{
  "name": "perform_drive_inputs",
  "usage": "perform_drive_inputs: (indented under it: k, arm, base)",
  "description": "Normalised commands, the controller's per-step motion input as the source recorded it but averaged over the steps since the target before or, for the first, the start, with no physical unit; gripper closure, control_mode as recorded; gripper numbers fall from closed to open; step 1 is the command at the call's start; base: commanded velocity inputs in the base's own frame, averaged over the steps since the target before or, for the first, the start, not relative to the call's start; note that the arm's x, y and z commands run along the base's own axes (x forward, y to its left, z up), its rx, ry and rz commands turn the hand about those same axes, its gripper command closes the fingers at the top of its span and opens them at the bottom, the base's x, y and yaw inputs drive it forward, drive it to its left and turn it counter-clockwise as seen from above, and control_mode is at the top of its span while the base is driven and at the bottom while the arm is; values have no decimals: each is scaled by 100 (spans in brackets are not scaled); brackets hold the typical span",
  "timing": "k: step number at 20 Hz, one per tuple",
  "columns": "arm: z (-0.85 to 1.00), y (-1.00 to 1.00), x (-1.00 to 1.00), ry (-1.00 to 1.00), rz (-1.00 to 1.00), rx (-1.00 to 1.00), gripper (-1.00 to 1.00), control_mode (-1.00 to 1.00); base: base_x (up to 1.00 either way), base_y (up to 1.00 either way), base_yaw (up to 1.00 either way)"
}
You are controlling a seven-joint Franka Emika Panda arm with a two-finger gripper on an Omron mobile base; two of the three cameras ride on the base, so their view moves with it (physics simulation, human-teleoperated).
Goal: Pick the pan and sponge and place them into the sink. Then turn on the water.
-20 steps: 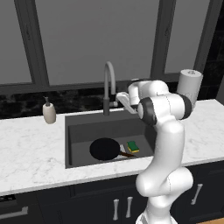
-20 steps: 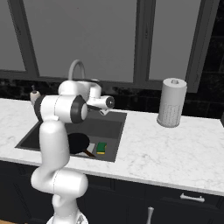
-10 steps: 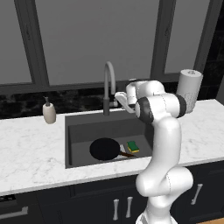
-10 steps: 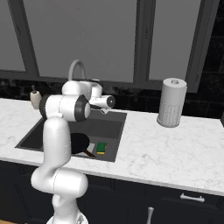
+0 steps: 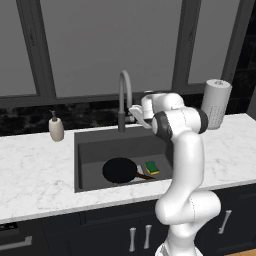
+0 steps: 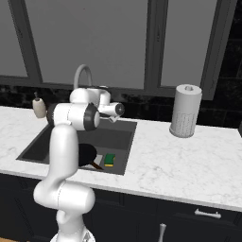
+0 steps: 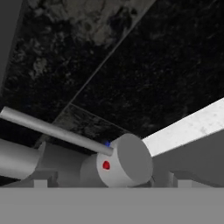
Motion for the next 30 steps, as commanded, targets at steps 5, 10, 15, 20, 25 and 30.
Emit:
perform_drive_inputs:
  k: [5, 10, 15, 20, 25, 30]
  arm:
    - [-4, 0, 29, 0, 0, 0, -100, -100]
    - [-11, 1, 28, 0, 0, 0, -100, -100]
    - [-17, 3, 18, 0, 0, 0, 100, -100]
    - [-4, 0, 0, 0, 0, 0, 100, -100]
    - [-28, 0, 0, -2, -1, 9, 100, -100]
    - [-26, -1, 0, -1, -9, 19, 100, -100]
  base:
    - [0, 0, 0]
    - [0, 0, 0]
    - [0, 0, 0]
    - [0, 0, 0]
    - [0, 0, 0]
    - [0, 0, 0]
